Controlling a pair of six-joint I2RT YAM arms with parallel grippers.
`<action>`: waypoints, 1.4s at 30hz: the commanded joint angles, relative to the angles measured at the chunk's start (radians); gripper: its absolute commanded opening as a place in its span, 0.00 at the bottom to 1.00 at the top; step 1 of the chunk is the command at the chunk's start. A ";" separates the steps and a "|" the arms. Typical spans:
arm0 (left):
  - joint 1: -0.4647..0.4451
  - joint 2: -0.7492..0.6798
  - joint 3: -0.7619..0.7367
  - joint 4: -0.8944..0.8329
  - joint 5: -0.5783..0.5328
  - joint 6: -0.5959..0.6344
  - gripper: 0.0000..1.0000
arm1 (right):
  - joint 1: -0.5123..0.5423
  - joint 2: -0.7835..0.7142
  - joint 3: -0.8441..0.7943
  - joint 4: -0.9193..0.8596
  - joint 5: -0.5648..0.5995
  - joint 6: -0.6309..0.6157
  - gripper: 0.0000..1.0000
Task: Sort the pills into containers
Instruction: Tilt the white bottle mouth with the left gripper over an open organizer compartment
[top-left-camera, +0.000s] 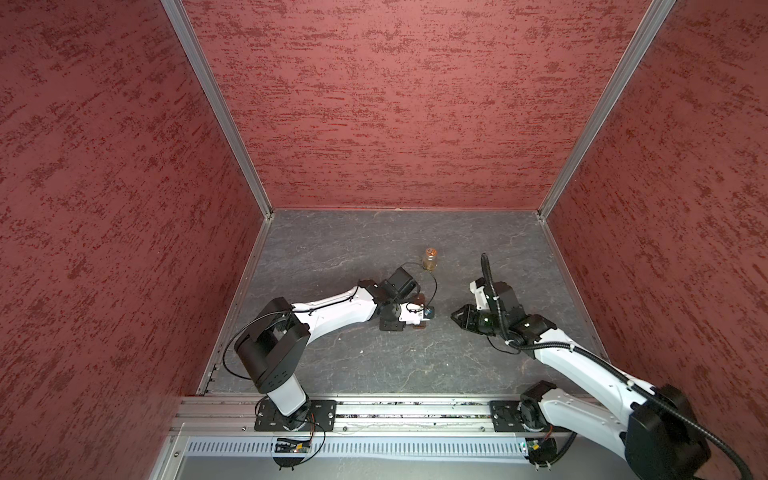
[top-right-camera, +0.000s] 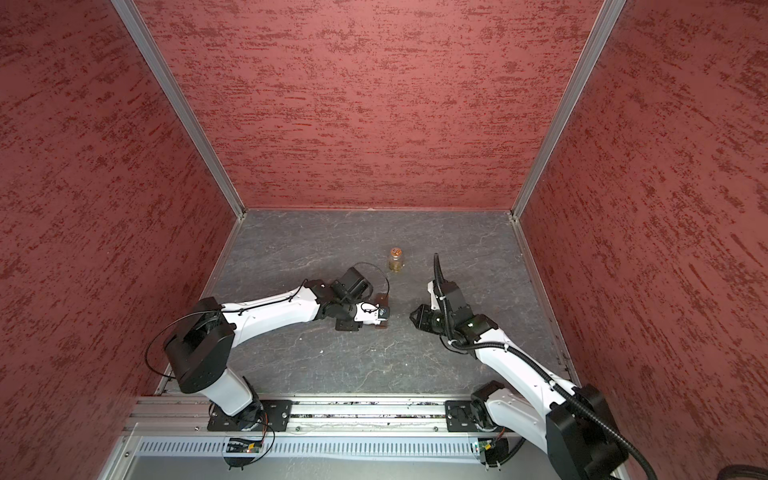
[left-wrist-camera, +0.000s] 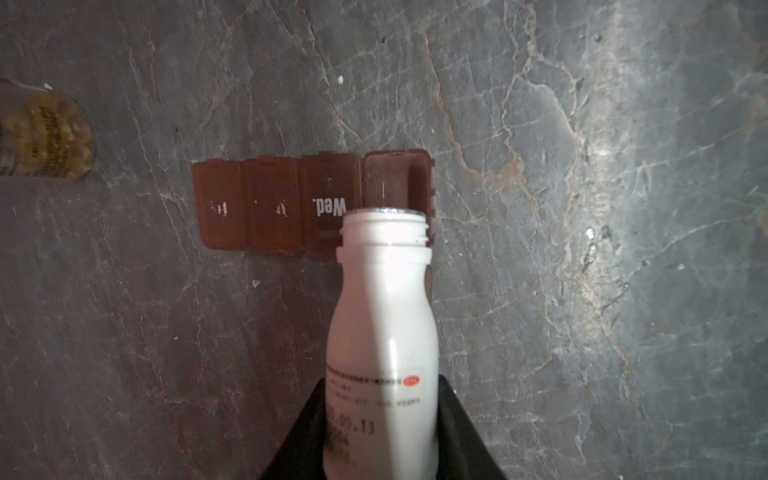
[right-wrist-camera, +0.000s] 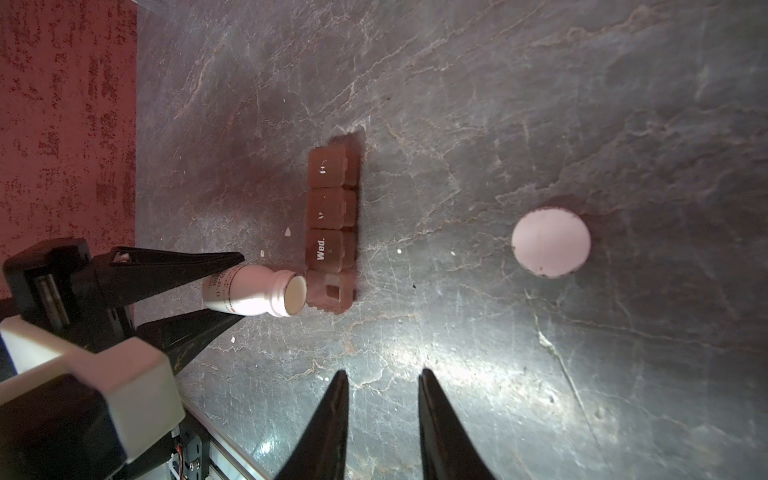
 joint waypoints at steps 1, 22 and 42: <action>-0.010 0.021 0.027 -0.028 -0.016 0.016 0.00 | -0.010 -0.020 -0.016 0.009 -0.006 -0.007 0.31; -0.043 0.065 0.090 -0.084 -0.078 0.033 0.00 | -0.013 -0.030 -0.027 0.011 -0.010 -0.006 0.30; -0.061 0.088 0.129 -0.127 -0.111 0.046 0.00 | -0.013 -0.032 -0.030 0.009 -0.009 -0.007 0.30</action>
